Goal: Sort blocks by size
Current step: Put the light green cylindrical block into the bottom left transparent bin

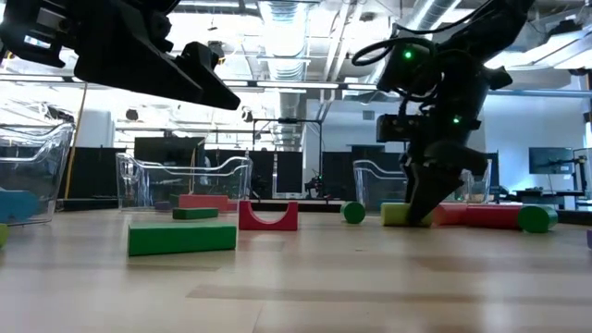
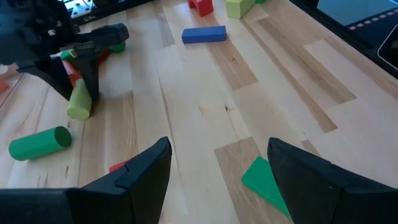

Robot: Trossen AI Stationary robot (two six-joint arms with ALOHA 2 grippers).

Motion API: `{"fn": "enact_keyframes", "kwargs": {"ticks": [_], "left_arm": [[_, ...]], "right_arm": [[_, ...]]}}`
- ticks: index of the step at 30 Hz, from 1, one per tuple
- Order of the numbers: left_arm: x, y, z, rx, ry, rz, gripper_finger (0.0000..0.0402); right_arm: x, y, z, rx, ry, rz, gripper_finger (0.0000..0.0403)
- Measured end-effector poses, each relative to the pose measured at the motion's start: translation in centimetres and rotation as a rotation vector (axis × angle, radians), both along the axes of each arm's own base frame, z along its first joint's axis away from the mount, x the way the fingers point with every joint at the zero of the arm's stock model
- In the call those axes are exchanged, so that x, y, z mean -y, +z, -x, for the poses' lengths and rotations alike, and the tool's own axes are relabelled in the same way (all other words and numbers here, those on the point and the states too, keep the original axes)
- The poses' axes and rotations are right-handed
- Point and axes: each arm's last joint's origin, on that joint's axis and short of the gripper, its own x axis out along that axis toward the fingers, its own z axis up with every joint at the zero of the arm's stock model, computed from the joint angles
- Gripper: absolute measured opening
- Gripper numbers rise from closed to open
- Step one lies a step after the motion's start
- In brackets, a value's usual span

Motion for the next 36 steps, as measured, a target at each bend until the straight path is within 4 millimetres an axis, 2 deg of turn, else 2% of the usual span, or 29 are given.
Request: {"fn": "enact_keyframes", "kwargs": {"ticks": [7, 16, 20, 28, 36], "left_arm": [[0.0, 0.1, 0.0, 0.011, 0.006, -0.023, 0.0259], [-0.8, 0.9, -0.7, 0.126, 0.074, -0.169, 0.0259], [-1.2, 1.9, -1.2, 0.188, 0.068, -0.224, 0.0259], [-1.3, 4.0, -2.4, 0.223, -0.027, -0.283, 0.0259], [-1.1, 4.4, -2.7, 0.207, -0.084, -0.366, 0.0259]], "right_arm": [[-0.8, 1.7, 0.8, 0.043, -0.016, -0.043, 0.0173], [-3.3, 5.9, 0.4, 0.338, -0.001, -0.136, 0.0171], [-4.7, 6.8, 0.0, 0.42, 0.032, -0.167, 0.0171], [-7.1, 8.2, -2.7, 0.46, 0.095, -0.192, 0.0171], [-8.3, 9.9, -5.6, 0.503, 0.159, -0.228, 0.0171]]}}
